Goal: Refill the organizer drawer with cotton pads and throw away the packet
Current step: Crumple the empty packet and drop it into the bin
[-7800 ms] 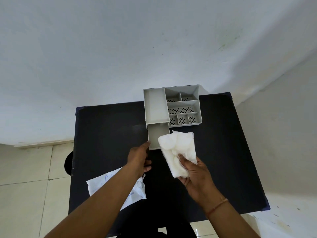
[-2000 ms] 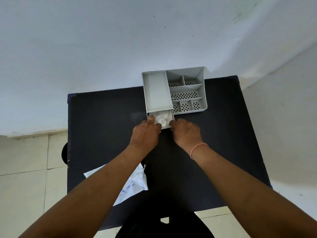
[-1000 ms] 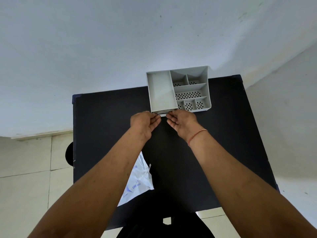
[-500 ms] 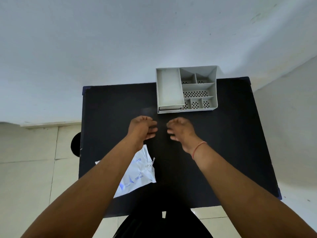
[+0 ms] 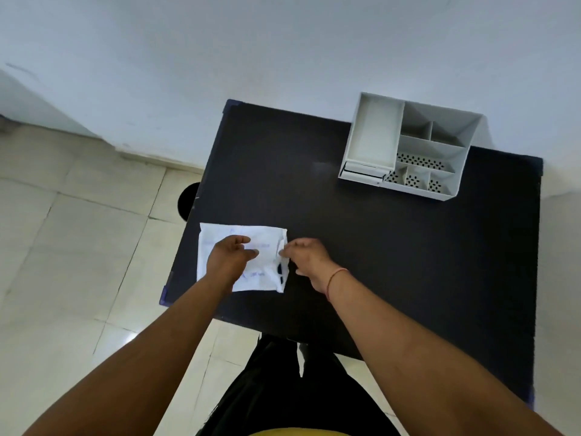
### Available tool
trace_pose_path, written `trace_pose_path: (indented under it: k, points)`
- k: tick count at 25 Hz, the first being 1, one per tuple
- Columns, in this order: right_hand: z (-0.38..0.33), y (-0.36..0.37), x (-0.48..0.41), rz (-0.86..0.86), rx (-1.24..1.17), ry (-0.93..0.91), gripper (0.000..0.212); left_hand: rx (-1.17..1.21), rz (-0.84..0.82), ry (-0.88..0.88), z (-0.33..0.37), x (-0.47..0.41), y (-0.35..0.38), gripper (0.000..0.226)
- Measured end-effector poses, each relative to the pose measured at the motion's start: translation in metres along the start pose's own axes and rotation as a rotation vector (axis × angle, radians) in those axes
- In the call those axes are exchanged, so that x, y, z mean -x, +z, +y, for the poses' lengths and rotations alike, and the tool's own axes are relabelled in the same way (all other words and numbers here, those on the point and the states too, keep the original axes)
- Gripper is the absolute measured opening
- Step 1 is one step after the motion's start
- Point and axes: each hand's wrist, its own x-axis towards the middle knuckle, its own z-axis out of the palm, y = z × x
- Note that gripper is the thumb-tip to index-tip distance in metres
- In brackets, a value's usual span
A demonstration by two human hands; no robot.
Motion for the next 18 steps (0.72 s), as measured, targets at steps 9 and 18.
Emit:
trace_pose_path:
  k: [9,18]
  points:
    - [-0.019,0.002,0.079,-0.236,-0.249,-0.044,0.017,0.357,-0.079,0.041,-0.016,0.074,-0.022,0.075]
    - [-0.08,0.091,0.147,-0.729,-0.367,-0.088,0.062,0.698,-0.463,0.274,-0.019,0.11,-0.149,0.059]
